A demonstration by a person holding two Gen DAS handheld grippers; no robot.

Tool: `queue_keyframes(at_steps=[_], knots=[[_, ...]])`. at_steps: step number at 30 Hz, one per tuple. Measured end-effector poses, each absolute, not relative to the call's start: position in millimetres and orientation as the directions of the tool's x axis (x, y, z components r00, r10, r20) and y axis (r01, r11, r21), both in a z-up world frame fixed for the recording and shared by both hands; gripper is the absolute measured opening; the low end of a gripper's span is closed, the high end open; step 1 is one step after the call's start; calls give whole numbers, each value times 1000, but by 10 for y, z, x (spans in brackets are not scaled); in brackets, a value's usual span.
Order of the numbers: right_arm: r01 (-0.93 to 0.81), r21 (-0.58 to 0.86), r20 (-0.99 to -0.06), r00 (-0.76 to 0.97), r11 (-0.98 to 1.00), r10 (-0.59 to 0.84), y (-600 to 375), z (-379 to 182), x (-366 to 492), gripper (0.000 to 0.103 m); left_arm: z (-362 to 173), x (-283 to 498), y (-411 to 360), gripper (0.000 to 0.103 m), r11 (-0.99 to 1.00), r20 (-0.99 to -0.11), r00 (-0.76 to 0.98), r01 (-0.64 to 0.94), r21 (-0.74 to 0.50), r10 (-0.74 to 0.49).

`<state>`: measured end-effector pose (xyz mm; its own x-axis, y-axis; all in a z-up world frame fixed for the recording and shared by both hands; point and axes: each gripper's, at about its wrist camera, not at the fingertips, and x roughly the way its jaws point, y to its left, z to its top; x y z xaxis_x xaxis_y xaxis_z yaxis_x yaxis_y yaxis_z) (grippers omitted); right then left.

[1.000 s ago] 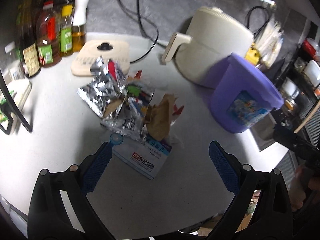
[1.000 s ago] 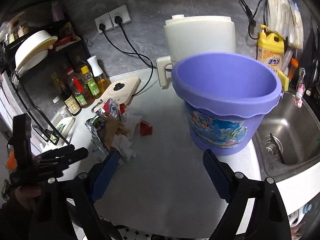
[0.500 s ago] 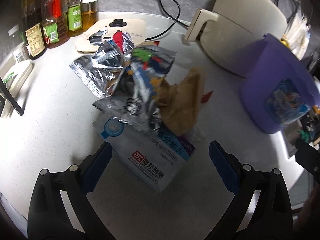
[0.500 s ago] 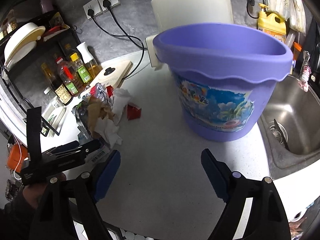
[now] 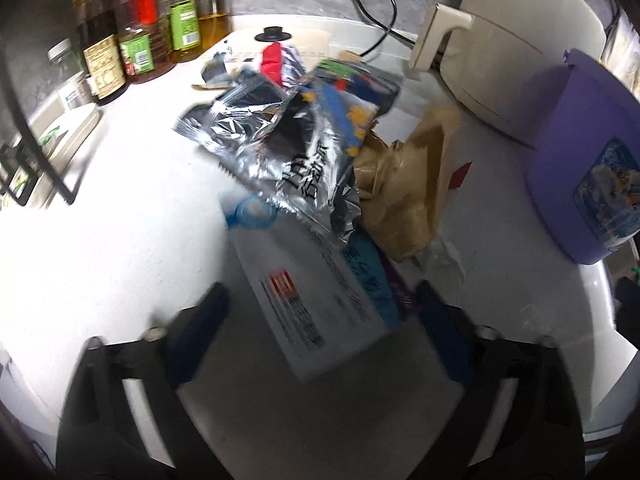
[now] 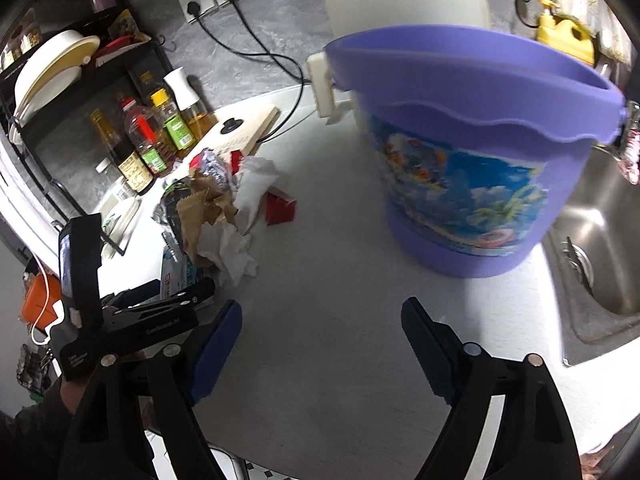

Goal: Collect trash
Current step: 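Grasp the white medicine box with the left tool while the right tool grasps a white tissue, then carry the box and tissue over the purple bucket and open both tools to drop them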

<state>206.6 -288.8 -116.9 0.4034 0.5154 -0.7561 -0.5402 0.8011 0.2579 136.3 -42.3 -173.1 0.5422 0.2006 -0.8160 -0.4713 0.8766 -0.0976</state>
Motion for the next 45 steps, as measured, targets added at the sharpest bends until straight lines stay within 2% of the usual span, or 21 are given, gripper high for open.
queue_keyframes(at_steps=[4,15,23,28,36,45], knots=[[-578,280,-753,362,766,549,-2737,-1215,2077,66,-1651,1224,-374,71,872,-803,571,-467,-146,171],[-690,312,-766,224,653,603,-2081,-1434,2180,37,-1067,818,-291,68,859,-726,652,-481,-176,217],[-750,278,-800,165,601,576,-1717,-1643,2188,34,-920,708,-201,68,839,-706,663,-512,-183,251],[-770,242,-819,164,590,550,-1612,-1722,2183,5,-855,671,-183,68,835,-696,667,-519,-180,265],[-782,168,-789,258,600,557,-1682,-1344,2267,3,-661,692,-165,68,840,-645,716,-501,-207,268],[-762,163,-699,359,627,619,-1891,-666,2334,3,-387,764,-124,68,861,-566,789,-442,-254,238]])
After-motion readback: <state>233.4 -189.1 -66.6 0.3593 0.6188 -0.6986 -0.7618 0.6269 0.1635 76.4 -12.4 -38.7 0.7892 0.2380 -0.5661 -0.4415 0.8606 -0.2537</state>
